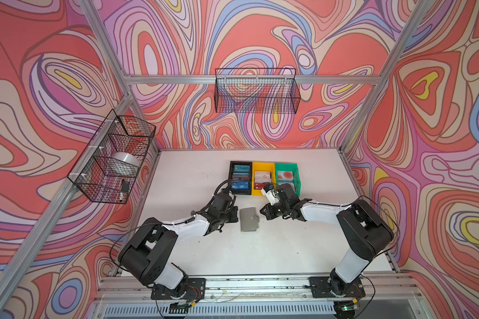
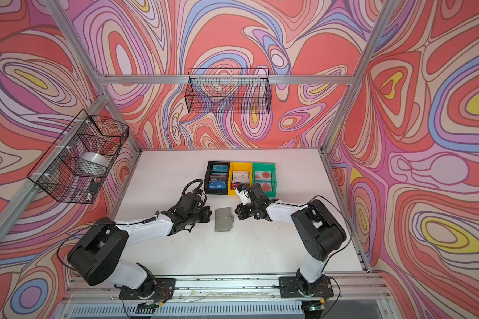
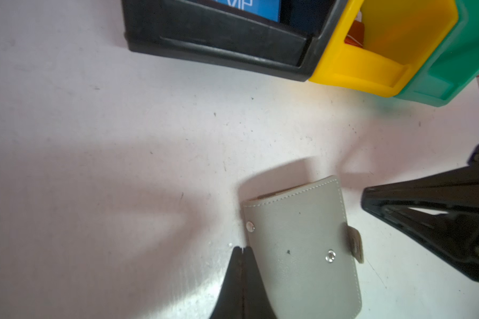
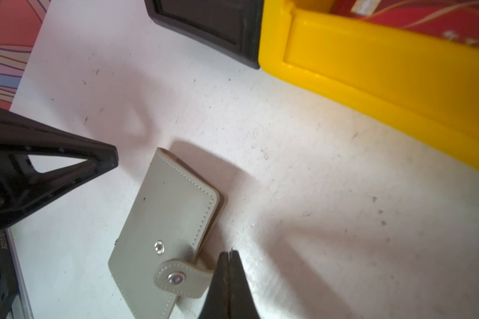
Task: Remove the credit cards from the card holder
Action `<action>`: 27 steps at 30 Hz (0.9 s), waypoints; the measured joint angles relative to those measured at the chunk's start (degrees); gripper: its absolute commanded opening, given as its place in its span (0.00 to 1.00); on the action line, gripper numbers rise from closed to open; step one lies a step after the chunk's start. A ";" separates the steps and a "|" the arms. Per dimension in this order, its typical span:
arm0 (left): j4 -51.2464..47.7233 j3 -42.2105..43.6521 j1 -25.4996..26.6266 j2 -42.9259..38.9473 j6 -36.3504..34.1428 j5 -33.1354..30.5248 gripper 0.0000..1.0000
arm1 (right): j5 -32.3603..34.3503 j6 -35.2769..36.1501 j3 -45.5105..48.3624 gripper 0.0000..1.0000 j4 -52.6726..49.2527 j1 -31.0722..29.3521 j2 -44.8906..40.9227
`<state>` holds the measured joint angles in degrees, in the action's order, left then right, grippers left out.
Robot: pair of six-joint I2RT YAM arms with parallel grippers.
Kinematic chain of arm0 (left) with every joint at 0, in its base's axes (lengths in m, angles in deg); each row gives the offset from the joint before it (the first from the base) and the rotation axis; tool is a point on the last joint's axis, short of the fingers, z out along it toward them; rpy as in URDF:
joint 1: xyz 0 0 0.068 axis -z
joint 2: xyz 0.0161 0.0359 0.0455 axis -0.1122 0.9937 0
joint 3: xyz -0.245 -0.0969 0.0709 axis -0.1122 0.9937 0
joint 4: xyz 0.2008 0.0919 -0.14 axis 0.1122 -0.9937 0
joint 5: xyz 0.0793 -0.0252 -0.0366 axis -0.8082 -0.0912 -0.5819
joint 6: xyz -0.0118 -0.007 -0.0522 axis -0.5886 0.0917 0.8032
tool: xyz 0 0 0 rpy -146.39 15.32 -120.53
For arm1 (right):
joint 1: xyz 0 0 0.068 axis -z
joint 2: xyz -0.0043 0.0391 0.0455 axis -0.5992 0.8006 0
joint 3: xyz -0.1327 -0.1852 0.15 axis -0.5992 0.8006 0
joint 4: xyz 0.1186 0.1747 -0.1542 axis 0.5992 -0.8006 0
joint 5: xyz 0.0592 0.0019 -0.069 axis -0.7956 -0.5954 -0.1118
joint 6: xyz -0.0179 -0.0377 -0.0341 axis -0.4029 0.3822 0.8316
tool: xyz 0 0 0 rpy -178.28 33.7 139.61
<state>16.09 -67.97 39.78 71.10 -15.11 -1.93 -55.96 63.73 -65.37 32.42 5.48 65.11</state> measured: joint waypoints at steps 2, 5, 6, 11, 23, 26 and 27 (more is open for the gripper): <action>1.44 0.76 0.17 0.35 0.96 0.63 0.02 | -0.02 -0.04 -0.31 0.00 0.15 -0.37 0.92; 3.06 1.92 0.76 1.14 2.23 1.40 0.02 | -0.04 -0.02 -0.55 0.00 0.13 -0.66 0.98; 3.43 2.10 0.96 1.62 2.58 1.70 0.01 | -0.15 0.00 -0.92 0.00 0.11 -0.74 1.16; 4.85 2.12 1.81 4.26 3.67 2.12 0.00 | -0.81 -0.02 -2.78 0.00 0.55 -1.25 3.15; 6.95 2.10 1.95 5.55 4.39 2.82 0.00 | -2.62 -0.31 -3.04 0.00 0.61 -2.54 3.91; 7.04 2.10 1.97 5.62 4.39 3.17 0.00 | -4.13 -0.48 -3.04 0.00 1.29 -3.13 3.63; 7.06 2.10 1.99 5.64 4.39 3.21 0.00 | -4.57 -0.55 -3.04 0.00 1.55 -3.28 3.54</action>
<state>23.15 -65.88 41.77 76.74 -10.72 1.29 -60.52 63.18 -68.41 33.98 2.20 68.65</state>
